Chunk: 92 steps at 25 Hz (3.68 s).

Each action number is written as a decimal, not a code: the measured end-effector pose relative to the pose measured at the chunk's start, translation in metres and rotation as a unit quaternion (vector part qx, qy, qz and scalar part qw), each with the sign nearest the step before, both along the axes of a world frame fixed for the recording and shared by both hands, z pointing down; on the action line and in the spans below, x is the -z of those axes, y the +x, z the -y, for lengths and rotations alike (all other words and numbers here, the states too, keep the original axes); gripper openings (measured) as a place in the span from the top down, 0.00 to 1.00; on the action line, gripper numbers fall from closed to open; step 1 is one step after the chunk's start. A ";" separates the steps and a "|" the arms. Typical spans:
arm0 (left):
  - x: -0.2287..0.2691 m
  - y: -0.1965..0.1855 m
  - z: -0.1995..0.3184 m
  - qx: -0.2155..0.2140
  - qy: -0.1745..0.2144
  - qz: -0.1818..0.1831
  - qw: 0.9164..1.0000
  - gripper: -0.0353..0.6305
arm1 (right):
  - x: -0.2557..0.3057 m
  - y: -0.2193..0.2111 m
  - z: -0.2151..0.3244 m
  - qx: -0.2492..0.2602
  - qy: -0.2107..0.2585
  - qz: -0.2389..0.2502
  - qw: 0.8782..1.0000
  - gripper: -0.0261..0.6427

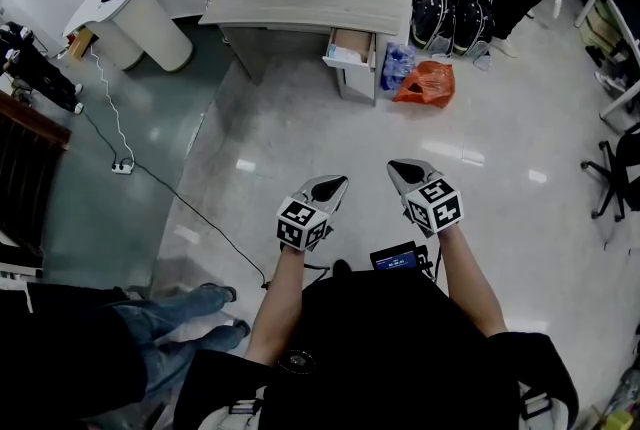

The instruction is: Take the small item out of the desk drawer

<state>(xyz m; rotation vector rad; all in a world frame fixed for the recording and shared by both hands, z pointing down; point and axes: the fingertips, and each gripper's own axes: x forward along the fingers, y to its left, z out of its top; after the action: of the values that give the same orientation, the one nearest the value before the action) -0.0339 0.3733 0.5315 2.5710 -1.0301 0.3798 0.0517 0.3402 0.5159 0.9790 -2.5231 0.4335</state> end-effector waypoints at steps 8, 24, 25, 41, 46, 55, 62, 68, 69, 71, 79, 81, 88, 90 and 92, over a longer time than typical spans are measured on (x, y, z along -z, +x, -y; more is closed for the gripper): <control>-0.003 0.004 -0.002 0.004 -0.004 0.010 1.000 0.94 | 0.000 0.006 -0.001 0.001 0.000 0.007 1.000 0.96; 0.004 0.035 0.010 0.043 0.006 0.004 0.999 0.94 | -0.003 0.053 0.010 -0.001 -0.004 0.023 1.000 0.96; 0.004 0.037 0.010 0.045 0.006 0.005 0.999 0.94 | -0.004 0.055 0.010 0.000 -0.005 0.024 1.000 0.96; -0.014 0.041 0.016 0.052 -0.014 0.015 0.998 0.94 | -0.022 0.062 0.019 0.001 -0.029 0.039 0.999 0.96; -0.020 0.029 0.039 0.041 -0.021 0.011 0.999 0.94 | -0.029 0.052 0.041 -0.013 -0.039 0.034 0.999 0.96; -0.028 0.002 0.098 0.025 -0.025 -0.004 0.999 0.94 | -0.034 0.027 0.089 -0.026 -0.042 0.016 0.999 0.96; -0.029 -0.012 0.145 0.001 -0.028 -0.019 0.999 0.94 | -0.034 0.009 0.130 -0.044 -0.042 0.004 0.998 0.96; -0.027 -0.024 0.173 -0.034 -0.034 -0.040 0.998 0.94 | -0.034 -0.009 0.157 -0.065 -0.044 0.000 0.997 0.96; -0.027 -0.027 0.177 -0.039 -0.034 -0.041 0.998 0.94 | -0.033 -0.013 0.161 -0.067 -0.044 0.000 0.997 0.96; -0.026 -0.035 0.186 -0.044 -0.034 -0.045 0.997 0.94 | -0.033 -0.023 0.169 -0.069 -0.043 -0.002 0.997 0.96; -0.030 -0.065 0.205 -0.052 -0.040 -0.063 0.996 0.94 | -0.035 -0.055 0.184 -0.079 -0.045 -0.010 0.996 0.96; -0.031 -0.067 0.207 -0.054 -0.044 -0.066 0.995 0.94 | -0.036 -0.057 0.185 -0.081 -0.049 -0.013 0.995 0.96; -0.043 -0.064 0.207 -0.060 -0.056 -0.069 0.994 0.94 | -0.044 -0.055 0.187 -0.090 -0.057 -0.016 0.994 0.96; -0.045 -0.063 0.208 -0.062 -0.059 -0.069 0.994 0.94 | -0.047 -0.054 0.191 -0.090 -0.059 -0.016 0.994 0.96; -0.047 -0.064 0.212 -0.060 -0.060 -0.068 0.994 0.94 | -0.050 -0.055 0.196 -0.088 -0.060 -0.014 0.994 0.96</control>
<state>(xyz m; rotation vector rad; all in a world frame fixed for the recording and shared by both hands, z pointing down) -0.0975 0.1610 0.5783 2.5185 -0.7840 0.2833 -0.0036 0.1438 0.5658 1.1564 -2.3645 0.6112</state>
